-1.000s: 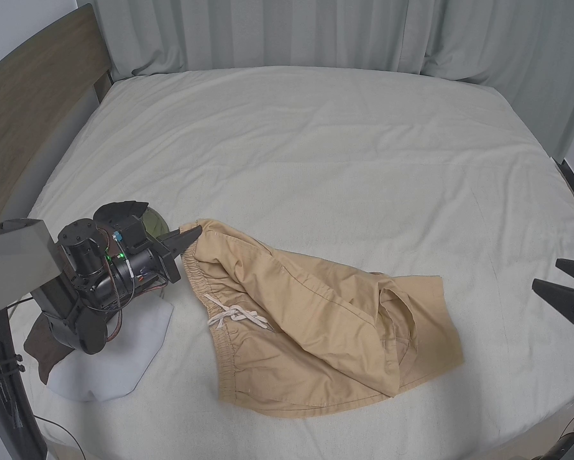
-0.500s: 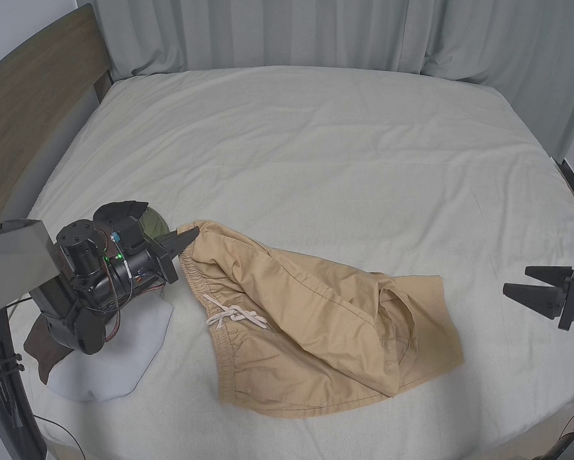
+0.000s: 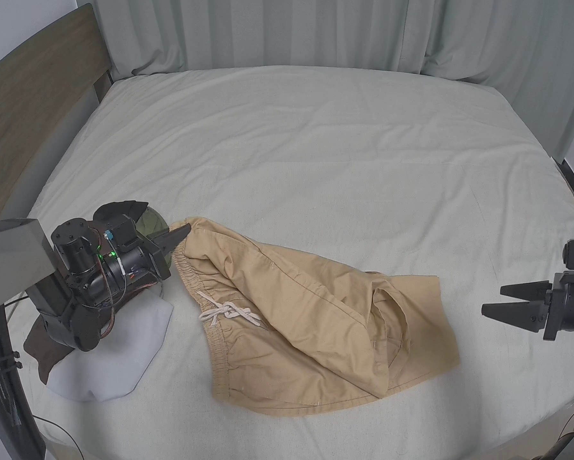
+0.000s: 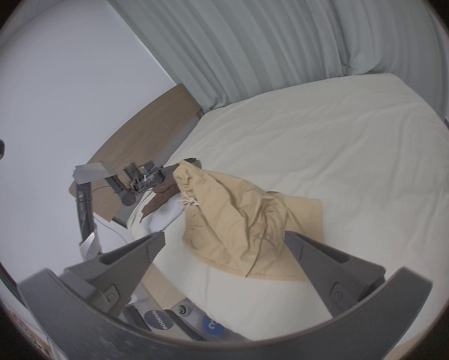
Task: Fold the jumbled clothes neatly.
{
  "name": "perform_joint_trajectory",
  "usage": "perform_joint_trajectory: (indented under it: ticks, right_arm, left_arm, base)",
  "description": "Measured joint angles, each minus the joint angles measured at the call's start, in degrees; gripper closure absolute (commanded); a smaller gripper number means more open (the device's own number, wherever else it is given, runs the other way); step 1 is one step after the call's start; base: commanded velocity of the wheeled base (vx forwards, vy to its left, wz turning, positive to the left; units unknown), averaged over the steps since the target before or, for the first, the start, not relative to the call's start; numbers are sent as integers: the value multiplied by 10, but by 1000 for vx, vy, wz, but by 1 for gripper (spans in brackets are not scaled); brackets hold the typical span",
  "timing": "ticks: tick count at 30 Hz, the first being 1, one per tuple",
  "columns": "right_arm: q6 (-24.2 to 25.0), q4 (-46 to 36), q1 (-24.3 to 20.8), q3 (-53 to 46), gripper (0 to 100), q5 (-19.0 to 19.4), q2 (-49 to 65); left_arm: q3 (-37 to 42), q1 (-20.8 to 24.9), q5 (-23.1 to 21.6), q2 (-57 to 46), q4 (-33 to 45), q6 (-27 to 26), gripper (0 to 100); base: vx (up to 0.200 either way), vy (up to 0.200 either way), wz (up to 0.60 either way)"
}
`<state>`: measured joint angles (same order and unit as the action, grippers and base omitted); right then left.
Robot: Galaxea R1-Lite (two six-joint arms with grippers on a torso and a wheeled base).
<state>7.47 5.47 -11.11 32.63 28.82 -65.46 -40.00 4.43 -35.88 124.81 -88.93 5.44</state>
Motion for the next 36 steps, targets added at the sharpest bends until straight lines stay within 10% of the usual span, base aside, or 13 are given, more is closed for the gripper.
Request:
perform_joint_trajectory:
  ticks: [14,36]
  right_arm:
    - [23,70,2,-30,0,94,-46]
    - [142,252,-15,-78,0,102,-185]
  left_arm:
    - [0,3,0,6,0,-3,100]
    - [5,7,0,19,0,-10,100]
  base:
    - [0,0,0]
    - [0,0,0]
